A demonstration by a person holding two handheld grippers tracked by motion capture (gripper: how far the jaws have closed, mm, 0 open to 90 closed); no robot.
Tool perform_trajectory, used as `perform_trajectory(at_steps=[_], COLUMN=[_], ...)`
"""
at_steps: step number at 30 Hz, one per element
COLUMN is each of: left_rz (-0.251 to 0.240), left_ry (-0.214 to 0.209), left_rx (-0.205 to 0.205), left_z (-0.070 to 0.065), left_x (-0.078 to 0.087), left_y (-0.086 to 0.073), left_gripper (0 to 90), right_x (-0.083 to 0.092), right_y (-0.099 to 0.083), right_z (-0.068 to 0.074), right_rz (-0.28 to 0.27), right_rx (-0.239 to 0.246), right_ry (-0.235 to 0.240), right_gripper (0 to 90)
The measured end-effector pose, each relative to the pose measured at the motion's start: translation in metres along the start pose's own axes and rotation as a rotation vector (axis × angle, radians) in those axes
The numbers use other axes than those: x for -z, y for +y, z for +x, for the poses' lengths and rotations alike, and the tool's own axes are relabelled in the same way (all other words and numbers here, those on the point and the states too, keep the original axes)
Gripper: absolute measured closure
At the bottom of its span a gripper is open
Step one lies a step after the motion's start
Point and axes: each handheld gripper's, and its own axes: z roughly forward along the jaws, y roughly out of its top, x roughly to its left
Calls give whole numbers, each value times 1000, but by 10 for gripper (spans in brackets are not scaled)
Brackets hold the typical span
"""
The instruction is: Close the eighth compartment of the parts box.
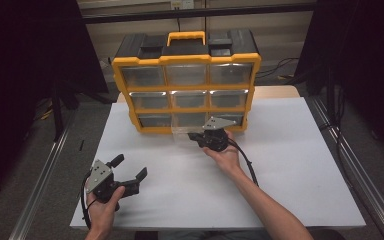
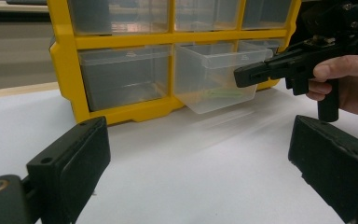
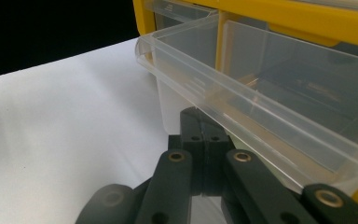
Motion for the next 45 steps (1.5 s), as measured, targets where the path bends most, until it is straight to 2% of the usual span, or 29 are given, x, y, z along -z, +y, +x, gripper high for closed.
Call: perform_trajectory(at_steps=[45], left_rz=[-2], left_ry=[9], left_rx=[-4], left_z=[-1], left_x=[0], left_y=[0], left_gripper=[55], right_x=[-9], right_y=[3], right_z=[-10], right_rz=[-19], right_rx=[-14], right_ry=[-36], right_gripper=[900])
